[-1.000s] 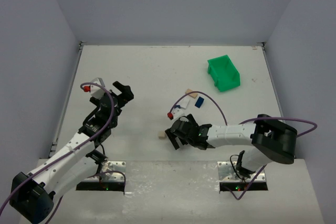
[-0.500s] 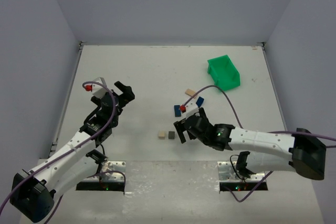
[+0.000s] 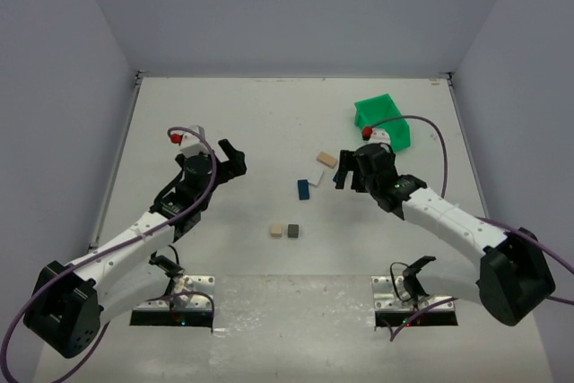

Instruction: Build the wood block tower

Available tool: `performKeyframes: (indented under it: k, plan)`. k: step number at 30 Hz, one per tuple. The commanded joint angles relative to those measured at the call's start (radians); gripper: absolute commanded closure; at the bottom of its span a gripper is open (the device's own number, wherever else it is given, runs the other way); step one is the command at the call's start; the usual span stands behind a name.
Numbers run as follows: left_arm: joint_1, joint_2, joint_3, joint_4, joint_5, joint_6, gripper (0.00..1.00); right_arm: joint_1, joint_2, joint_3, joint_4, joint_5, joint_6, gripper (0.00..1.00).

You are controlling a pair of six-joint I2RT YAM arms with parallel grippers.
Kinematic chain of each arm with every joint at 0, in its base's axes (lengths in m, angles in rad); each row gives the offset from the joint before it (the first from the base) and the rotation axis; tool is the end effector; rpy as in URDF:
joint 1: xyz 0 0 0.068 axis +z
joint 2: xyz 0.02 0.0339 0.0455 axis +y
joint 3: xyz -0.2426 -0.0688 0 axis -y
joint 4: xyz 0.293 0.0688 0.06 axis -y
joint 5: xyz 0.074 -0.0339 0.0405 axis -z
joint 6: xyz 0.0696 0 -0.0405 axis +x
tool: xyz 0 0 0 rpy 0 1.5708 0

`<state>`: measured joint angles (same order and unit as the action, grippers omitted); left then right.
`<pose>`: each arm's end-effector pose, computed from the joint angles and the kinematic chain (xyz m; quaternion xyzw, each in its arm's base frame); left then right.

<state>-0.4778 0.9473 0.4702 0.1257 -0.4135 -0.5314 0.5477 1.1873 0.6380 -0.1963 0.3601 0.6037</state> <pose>0.2753 -0.1110 0.1818 -0.1390 0.7989 -0.1236 0.5719 0.2797 0.1419 0.1423 0.0970 0.8989 0.0772 0.4202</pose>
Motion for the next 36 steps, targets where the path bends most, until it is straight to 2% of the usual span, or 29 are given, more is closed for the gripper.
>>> performKeyframes:
  k: [1,5,10,15,19,28,36]
  plan:
    - [0.007,0.021,0.051,0.074,0.050,0.030,0.00,-0.015,0.134,0.102,0.048,-0.119,0.059,0.01]
    - [0.007,0.030,0.051,0.085,0.059,0.034,0.00,-0.015,0.258,0.177,0.084,-0.217,0.068,0.01]
    - [0.007,0.041,0.051,0.089,0.057,0.036,0.00,0.015,0.365,0.226,0.098,-0.212,0.127,0.01]
    - [0.007,0.044,0.053,0.090,0.066,0.034,0.00,0.092,0.447,0.290,0.068,-0.020,0.170,0.01]
    - [0.007,0.036,0.048,0.088,0.065,0.031,0.00,0.115,0.500,0.310,0.072,0.122,0.270,0.01]
    - [0.007,0.025,0.042,0.086,0.059,0.025,0.00,0.118,0.619,0.356,0.101,0.174,0.327,0.08]
    - [0.007,0.030,0.042,0.088,0.053,0.027,0.00,0.121,0.660,0.381,0.075,0.153,0.329,0.43]
